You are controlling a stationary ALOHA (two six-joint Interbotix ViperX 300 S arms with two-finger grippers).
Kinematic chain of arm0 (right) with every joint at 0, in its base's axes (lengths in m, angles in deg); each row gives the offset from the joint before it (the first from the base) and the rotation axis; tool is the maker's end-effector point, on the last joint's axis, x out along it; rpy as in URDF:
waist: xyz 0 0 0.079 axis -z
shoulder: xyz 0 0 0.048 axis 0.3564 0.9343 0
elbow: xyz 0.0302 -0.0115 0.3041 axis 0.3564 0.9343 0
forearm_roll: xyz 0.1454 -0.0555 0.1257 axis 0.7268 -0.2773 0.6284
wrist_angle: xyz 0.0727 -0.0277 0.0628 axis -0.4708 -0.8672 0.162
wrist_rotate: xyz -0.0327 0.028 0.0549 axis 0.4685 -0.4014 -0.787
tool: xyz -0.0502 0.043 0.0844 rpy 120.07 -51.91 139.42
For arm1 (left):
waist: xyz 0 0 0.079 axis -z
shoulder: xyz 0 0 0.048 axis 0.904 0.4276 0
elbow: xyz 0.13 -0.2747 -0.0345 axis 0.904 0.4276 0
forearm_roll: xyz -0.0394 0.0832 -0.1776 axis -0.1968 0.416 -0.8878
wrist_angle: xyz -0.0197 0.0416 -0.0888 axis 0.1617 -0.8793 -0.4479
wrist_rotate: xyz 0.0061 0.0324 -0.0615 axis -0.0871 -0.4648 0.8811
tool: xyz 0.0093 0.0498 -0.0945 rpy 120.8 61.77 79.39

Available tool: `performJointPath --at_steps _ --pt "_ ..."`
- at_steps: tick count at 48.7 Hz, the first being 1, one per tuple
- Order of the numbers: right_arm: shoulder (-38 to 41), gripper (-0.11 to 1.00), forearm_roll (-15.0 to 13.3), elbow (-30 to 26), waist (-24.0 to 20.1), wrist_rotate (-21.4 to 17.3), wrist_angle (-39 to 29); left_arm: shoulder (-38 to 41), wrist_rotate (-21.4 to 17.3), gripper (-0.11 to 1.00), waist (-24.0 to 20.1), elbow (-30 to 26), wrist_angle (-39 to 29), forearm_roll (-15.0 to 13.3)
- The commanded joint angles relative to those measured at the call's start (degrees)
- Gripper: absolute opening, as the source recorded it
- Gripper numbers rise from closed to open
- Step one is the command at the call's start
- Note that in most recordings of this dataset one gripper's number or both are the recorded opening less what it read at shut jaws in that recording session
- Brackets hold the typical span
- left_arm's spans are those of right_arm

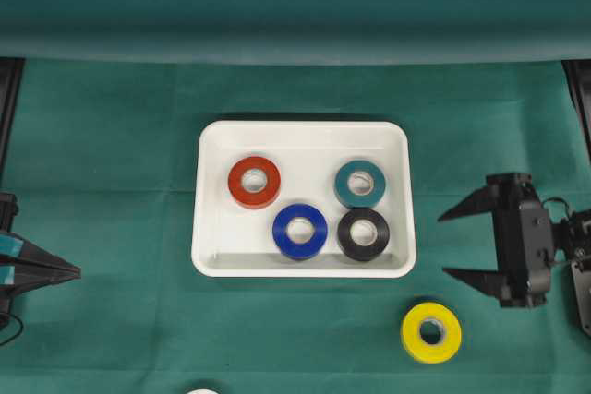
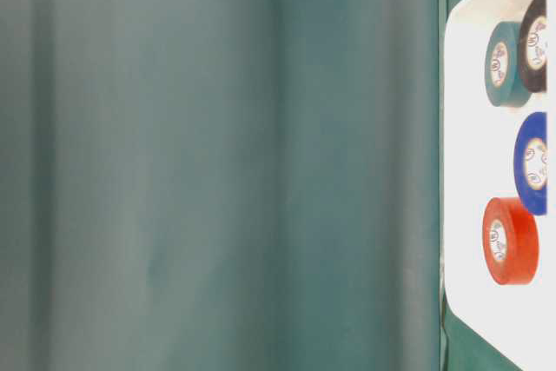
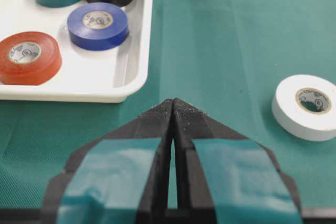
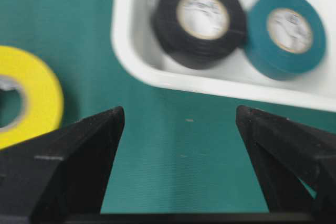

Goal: Put the tape into the white case with the right arm.
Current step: 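Withdraw the open right gripper to the right of the tray, then lower the right gripper onto the yellow tape roll and grasp it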

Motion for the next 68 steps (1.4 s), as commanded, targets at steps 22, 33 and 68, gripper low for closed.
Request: performJointPath --at_steps 22,33,68 --pt "-8.53 0.62 0.09 4.66 -13.80 -0.26 0.53 0.62 0.00 0.00 -0.18 -0.53 0.26 -0.09" --pt "-8.96 0.62 0.09 5.62 -16.44 -0.26 0.44 0.53 0.00 0.00 -0.09 -0.53 0.26 -0.09" --pt "-3.43 0.62 0.09 3.08 -22.06 -0.26 1.41 0.44 0.00 0.00 -0.26 -0.53 0.26 -0.09"
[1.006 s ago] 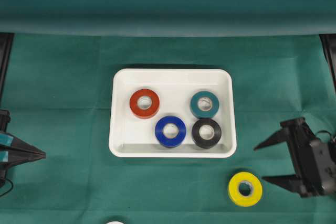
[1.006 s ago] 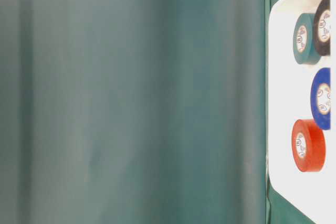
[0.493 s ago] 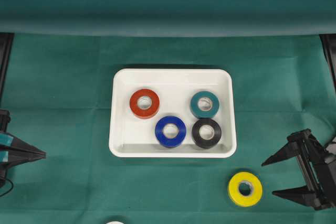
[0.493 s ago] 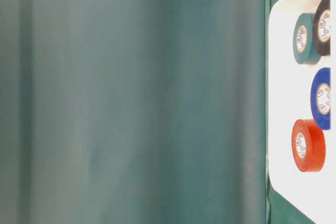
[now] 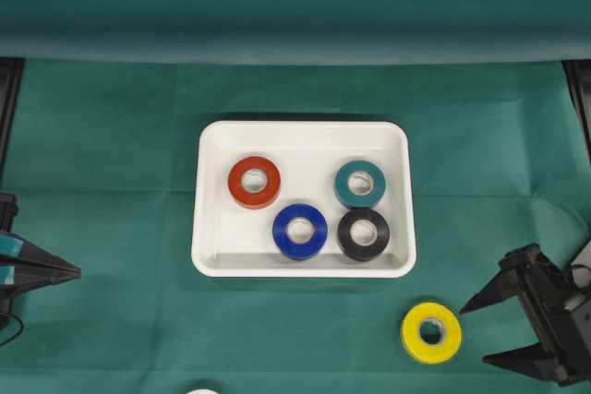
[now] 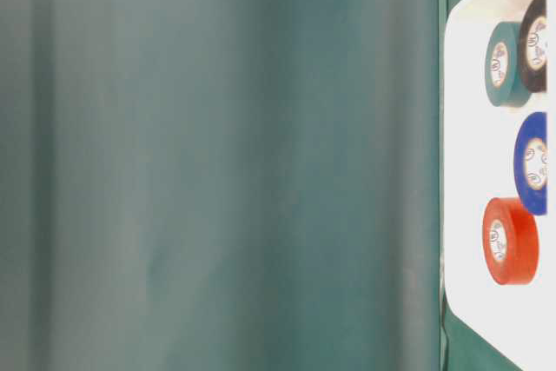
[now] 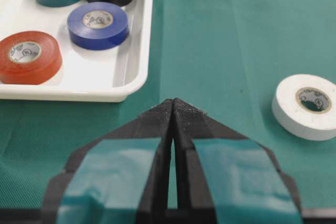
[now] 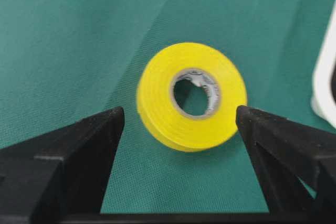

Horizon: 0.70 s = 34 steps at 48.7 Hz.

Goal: Put the tape into the white case with the right arm.
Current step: 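Lower the right gripper onto the yellow tape roll and grasp it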

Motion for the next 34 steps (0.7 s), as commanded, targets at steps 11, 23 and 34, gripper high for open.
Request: performJointPath --at_steps 11,23,34 --pt "7.82 0.62 0.09 -5.80 -0.97 0.00 0.35 0.44 0.00 0.00 -0.70 -0.62 0.26 -0.09" --pt "14.59 0.62 0.09 -8.53 -1.76 0.00 0.62 0.53 0.00 0.00 -0.70 -0.62 0.26 -0.09" --pt "15.47 0.62 0.09 -8.88 -1.76 0.00 0.35 0.53 0.00 0.00 -0.70 -0.62 0.26 -0.09"
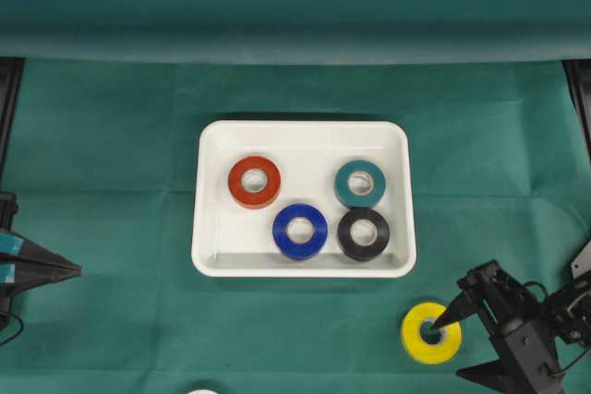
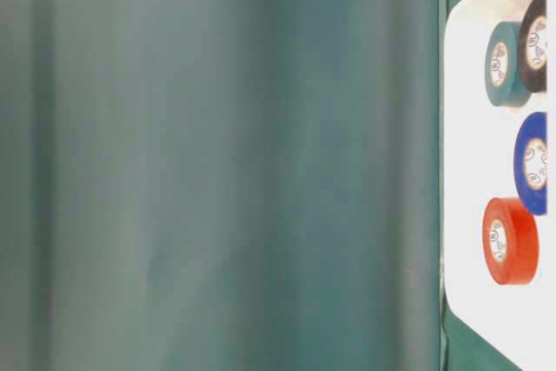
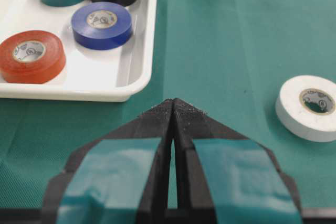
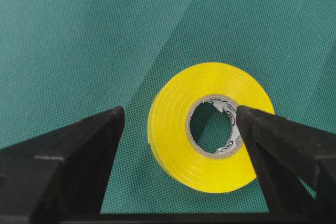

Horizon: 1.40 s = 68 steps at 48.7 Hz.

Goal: Put the tape into the white case with the right arm.
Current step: 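Lower the right gripper onto the yellow tape roll and grasp it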

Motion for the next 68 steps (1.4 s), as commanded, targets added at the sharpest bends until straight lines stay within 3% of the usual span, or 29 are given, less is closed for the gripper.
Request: performJointPath --at_steps 1,25,44,48,57,68 --pt "0.00 0.62 0.09 -0.88 -0.18 0.00 0.09 0.44 0.00 0.00 -0.09 -0.62 0.26 -0.09" --pt "9.58 0.62 0.09 -3.34 -0.18 -0.18 0.97 0.44 0.00 0.00 -0.18 -0.53 0.26 -0.09" --pt "9.49 0.60 0.09 -4.13 -0.18 -0.09 0.53 0.44 0.00 0.00 -0.09 -0.53 0.26 -0.09" --pt "9.23 0.50 0.09 -4.22 -0.18 -0.09 0.18 0.44 0.00 0.00 -0.18 -0.53 0.26 -0.09" --pt "8.09 0.06 0.09 -4.92 -0.09 -0.09 -2.29 0.44 0.00 0.00 -0.18 -0.53 0.26 -0.09" --pt "7.82 0.02 0.09 -5.01 -0.09 -0.18 -3.87 0.44 0.00 0.00 -0.18 -0.53 0.26 -0.09"
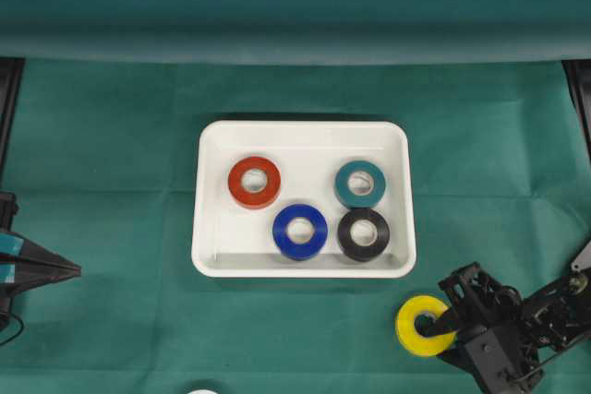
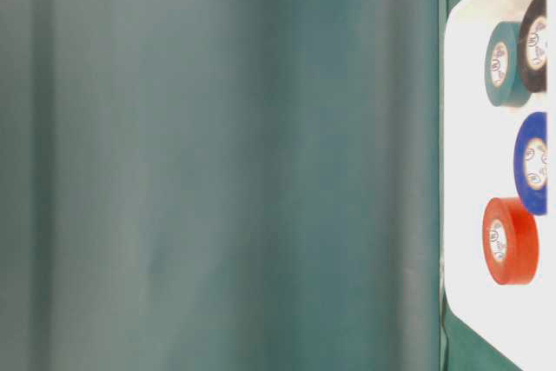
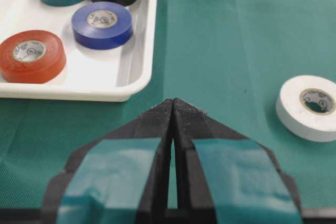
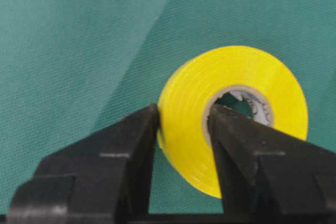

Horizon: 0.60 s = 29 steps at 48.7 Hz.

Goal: Put the tape into the white case with the right arm.
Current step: 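Lower the right gripper onto the yellow tape roll and grasp it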

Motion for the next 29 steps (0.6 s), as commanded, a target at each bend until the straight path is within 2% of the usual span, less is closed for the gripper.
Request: performJointPath --at_steps 1,12,29 --pt "-1.05 0.02 0.09 -0.97 -0.09 -0.09 0.18 0.44 0.00 0.00 -0.09 -0.62 0.26 -0.09" --pt "-1.14 0.02 0.18 -1.41 -0.09 -0.18 0.53 0.44 0.00 0.00 0.00 -0.62 0.26 -0.09" --pt "-4.31 0.02 0.09 -4.04 -1.41 -2.29 0.88 0.44 0.00 0.00 -0.09 -0.62 0.26 -0.09"
